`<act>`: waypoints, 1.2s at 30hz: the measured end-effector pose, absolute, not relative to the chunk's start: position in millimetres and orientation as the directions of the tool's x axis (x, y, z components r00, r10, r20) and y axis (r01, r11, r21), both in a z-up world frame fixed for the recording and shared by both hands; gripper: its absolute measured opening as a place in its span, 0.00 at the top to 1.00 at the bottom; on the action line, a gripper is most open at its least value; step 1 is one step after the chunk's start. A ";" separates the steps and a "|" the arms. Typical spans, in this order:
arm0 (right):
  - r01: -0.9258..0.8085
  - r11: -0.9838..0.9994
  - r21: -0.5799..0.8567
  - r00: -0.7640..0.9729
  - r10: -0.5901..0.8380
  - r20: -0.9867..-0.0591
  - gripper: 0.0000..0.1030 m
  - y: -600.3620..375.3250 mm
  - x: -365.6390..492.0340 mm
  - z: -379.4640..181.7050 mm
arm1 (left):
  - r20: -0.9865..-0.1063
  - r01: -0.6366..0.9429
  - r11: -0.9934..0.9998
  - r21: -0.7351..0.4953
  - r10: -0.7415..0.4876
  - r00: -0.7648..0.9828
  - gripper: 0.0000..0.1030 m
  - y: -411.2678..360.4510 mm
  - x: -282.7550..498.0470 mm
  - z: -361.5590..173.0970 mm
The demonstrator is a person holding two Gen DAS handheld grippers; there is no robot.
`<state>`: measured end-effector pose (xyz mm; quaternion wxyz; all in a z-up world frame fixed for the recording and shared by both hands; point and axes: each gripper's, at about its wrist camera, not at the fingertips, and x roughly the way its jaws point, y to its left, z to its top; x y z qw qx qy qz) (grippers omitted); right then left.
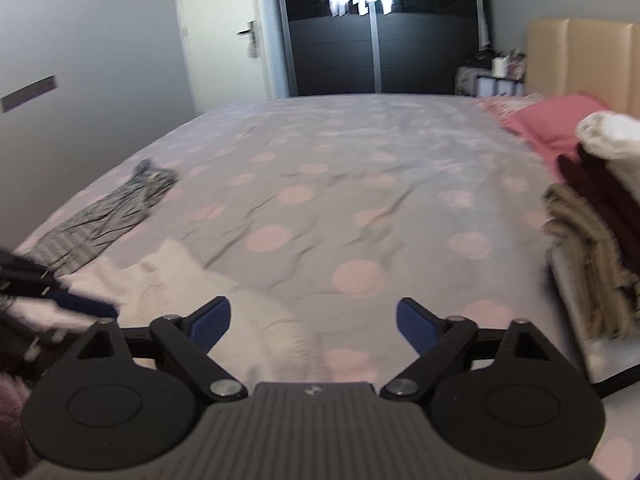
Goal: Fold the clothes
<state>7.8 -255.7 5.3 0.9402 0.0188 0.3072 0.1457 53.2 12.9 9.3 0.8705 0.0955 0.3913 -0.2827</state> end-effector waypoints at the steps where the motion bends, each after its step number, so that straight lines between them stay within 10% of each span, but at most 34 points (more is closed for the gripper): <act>1: -0.290 0.948 0.134 0.755 0.312 -0.577 0.16 -251.1 6.2 2.7 | -0.737 0.543 0.839 -0.027 -0.384 0.556 0.56 16.8 59.5 7.5; 15: -0.633 0.770 -0.077 0.579 0.404 -0.708 0.30 -154.9 -12.8 -42.1 | -0.803 0.304 0.948 0.099 -0.104 0.587 0.55 82.3 92.8 -29.9; 19: -0.618 0.748 -0.241 0.603 0.255 -0.756 0.75 -155.6 -1.4 -64.7 | -0.791 0.332 0.936 0.119 -0.113 0.602 0.55 78.7 89.5 -25.9; 22: -0.567 0.794 -0.219 0.599 0.215 -0.772 0.91 -173.5 18.9 -67.3 | -0.788 0.342 0.932 0.119 -0.121 0.603 0.55 76.3 92.5 -25.0; 36: -0.232 0.935 -0.269 0.668 -0.047 -0.742 0.94 -271.1 120.9 -35.7 | -0.747 0.368 0.916 0.159 -0.132 0.651 0.55 67.8 95.1 -14.0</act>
